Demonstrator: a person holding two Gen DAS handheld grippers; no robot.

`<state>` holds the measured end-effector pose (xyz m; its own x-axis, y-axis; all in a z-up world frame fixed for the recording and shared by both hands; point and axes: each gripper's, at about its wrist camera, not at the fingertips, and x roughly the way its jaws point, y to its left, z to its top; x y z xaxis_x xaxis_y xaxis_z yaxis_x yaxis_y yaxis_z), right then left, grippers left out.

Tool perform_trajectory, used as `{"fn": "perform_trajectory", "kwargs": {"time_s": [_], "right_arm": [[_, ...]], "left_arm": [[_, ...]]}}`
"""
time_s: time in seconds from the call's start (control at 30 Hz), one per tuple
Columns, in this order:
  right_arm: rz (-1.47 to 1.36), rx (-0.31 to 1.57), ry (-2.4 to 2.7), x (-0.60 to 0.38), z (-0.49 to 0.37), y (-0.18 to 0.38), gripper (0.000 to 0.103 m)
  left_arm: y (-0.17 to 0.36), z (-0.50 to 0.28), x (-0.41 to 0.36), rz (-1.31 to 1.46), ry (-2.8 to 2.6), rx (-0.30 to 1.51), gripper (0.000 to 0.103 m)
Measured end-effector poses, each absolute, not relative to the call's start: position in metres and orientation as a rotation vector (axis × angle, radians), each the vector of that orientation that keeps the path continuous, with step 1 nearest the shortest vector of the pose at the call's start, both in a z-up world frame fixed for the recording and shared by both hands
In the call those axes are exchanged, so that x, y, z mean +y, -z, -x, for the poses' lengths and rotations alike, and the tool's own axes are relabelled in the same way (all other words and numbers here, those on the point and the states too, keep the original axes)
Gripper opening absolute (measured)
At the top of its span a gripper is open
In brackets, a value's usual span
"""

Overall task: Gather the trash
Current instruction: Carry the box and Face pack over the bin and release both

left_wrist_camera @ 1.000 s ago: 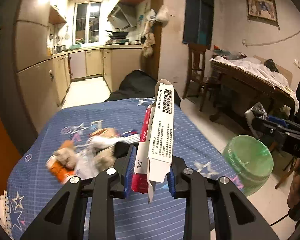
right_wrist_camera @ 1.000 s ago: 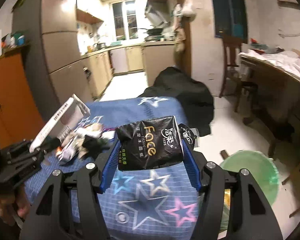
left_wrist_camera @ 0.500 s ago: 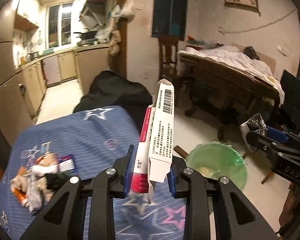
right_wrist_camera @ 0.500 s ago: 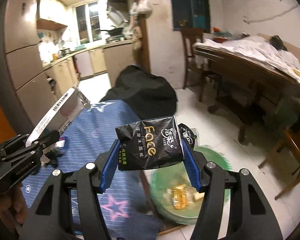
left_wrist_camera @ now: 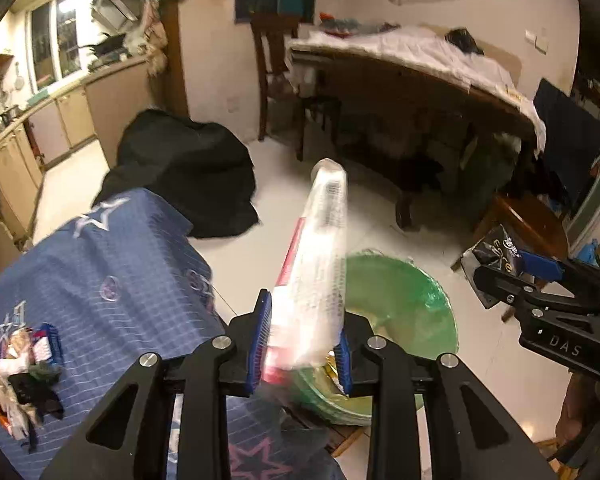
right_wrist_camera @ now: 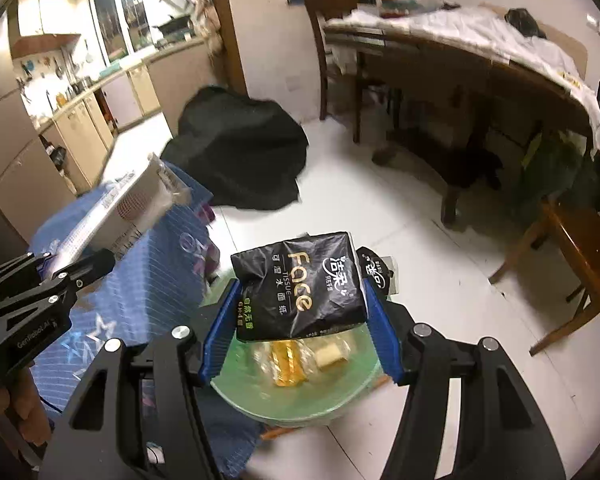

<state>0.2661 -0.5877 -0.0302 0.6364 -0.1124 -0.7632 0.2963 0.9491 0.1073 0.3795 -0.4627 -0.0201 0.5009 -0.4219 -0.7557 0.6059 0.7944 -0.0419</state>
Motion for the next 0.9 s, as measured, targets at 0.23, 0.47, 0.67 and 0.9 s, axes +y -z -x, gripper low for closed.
{"fn": "perform_trajectory", "kwargs": {"time_s": [0.23, 0.47, 0.67, 0.9], "right_arm": [[-0.237, 0.98, 0.215, -0.604, -0.283, 0.06, 0.058], [-0.253, 1.037, 0.208, -0.611, -0.294, 0.087, 0.072], [-0.292, 0.997, 0.207, -0.62, -0.287, 0.084, 0.072], [-0.278, 0.996, 0.205, -0.617, -0.283, 0.083, 0.072]], "left_arm": [[0.061, -0.404, -0.494, -0.275, 0.687, 0.964, 0.028], [0.101, -0.416, -0.503, -0.359, 0.672, 1.039, 0.037], [0.105, -0.429, -0.483, -0.314, 0.625, 1.037, 0.045], [0.099, -0.431, -0.464, -0.308, 0.617, 1.026, 0.045]]}}
